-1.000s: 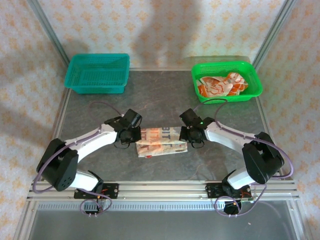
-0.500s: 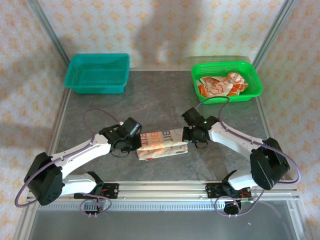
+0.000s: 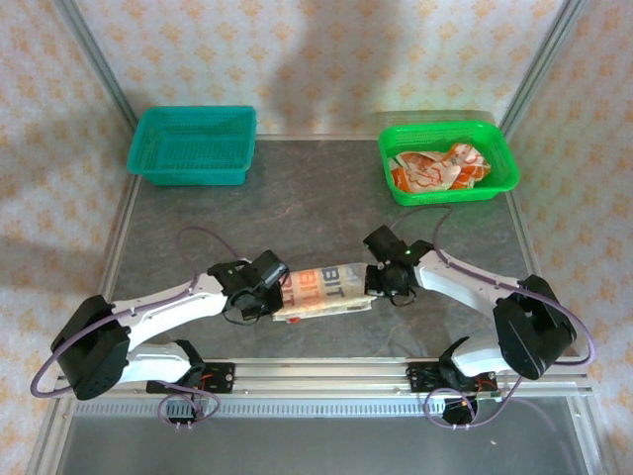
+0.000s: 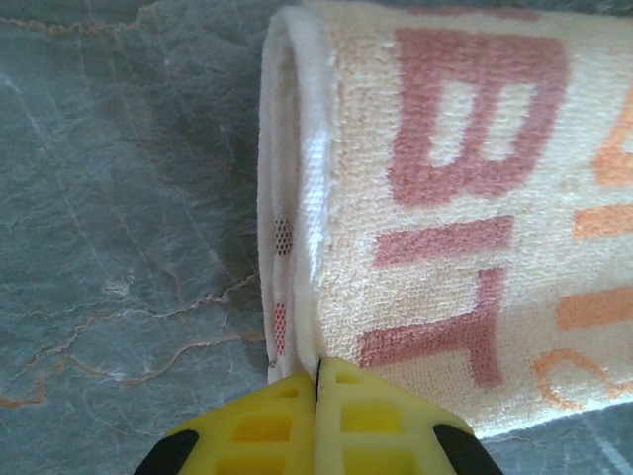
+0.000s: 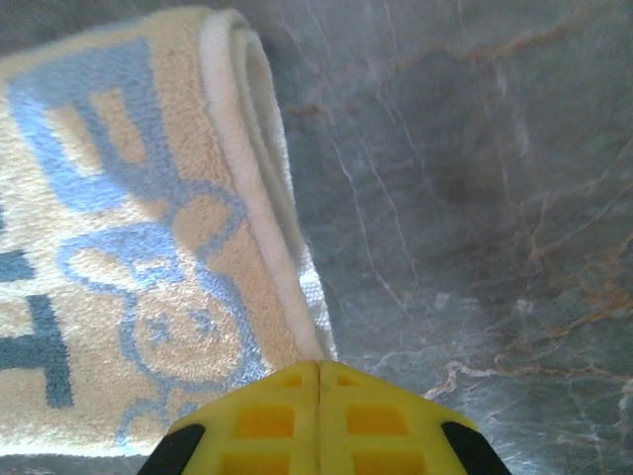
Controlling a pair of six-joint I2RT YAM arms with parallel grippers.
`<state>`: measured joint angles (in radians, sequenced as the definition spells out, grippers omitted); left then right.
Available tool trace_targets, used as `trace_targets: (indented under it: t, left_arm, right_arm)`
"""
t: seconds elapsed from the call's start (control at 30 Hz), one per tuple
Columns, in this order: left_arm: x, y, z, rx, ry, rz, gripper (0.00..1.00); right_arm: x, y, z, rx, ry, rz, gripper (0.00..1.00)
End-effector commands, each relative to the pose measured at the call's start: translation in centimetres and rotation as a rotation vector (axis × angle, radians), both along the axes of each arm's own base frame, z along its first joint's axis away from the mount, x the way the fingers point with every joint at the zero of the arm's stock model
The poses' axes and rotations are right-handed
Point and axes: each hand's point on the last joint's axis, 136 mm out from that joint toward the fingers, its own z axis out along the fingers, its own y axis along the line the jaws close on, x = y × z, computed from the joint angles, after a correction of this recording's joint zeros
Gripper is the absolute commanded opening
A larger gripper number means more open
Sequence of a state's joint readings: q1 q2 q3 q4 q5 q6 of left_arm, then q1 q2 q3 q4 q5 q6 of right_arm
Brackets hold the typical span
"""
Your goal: Fold and stack the towels
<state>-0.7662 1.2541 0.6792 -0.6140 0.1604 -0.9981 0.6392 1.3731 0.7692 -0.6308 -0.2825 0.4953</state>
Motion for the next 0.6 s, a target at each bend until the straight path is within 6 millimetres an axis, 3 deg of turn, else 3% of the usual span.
trace_targets:
  t: [0.0,0.4,0.57]
  left_arm:
    - [-0.9,1.4,-0.8,0.067,0.027,0.014,0.0]
    - [0.0,2.6,3.6,0.102,-0.072,0.007,0.0]
    - [-0.6,2.9,3.8,0.084,-0.072,0.014,0.0]
  right_arm:
    - [-0.6,0.2,-0.2,0.022,0.013,-0.021,0.0]
    - [-0.8,0.9,3.8,0.099,-0.031,-0.009,0.0]
    - [-2.1,0.9,4.1,0.122,-0.019,-0.016,0.0]
